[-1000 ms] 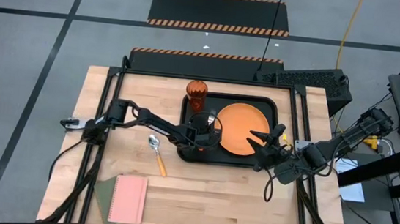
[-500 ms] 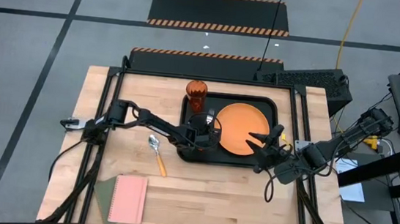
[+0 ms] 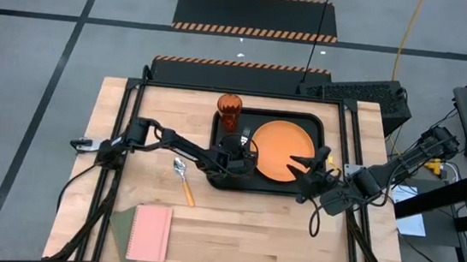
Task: Pick and place plate/cup/fork/spoon on tray
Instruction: Put the orange fork on the black serving tray to the left of the orange plate
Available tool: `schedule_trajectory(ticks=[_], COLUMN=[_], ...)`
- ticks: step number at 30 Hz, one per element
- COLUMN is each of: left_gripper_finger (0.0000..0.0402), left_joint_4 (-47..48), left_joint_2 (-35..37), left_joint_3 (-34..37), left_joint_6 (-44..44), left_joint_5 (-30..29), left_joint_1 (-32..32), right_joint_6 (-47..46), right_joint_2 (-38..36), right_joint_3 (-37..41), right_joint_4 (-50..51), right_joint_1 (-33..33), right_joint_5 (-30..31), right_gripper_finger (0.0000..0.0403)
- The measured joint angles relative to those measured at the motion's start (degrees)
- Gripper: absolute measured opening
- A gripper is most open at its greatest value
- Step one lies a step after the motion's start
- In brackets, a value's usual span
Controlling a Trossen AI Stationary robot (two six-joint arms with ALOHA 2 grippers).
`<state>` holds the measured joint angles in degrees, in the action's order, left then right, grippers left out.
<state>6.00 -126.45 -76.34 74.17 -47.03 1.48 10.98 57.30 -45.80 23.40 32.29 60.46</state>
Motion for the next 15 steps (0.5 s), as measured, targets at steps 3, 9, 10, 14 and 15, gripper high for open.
schedule_trajectory(ticks=[3,9,10,14,15], left_gripper_finger=[0.0049,0.0061,0.0063,0.0065,0.0065], left_joint_4=[0.00,0.23,0.15,3.19,4.80], left_joint_2=[0.00,0.94,1.47,3.96,4.80], left_joint_3=[0.00,0.07,0.04,0.02,0.03], left_joint_6=[-0.16,-2.71,-3.38,-6.00,-7.34], left_joint_5=[-0.02,0.52,1.02,3.07,3.58], left_joint_1=[-0.01,1.02,1.29,2.37,2.61], right_joint_6=[-0.02,-0.26,-0.39,-1.29,-1.31], right_joint_2=[0.00,0.00,0.00,0.00,0.00], right_joint_3=[0.00,0.00,-0.02,-0.11,-0.09], right_joint_4=[0.00,0.04,0.10,1.34,2.23], right_joint_1=[0.00,0.00,0.02,0.04,0.04], right_joint_5=[-1.67,-2.23,-2.24,-2.26,-2.26], right_gripper_finger=[0.0130,0.0130,0.0130,0.0130,0.0130])
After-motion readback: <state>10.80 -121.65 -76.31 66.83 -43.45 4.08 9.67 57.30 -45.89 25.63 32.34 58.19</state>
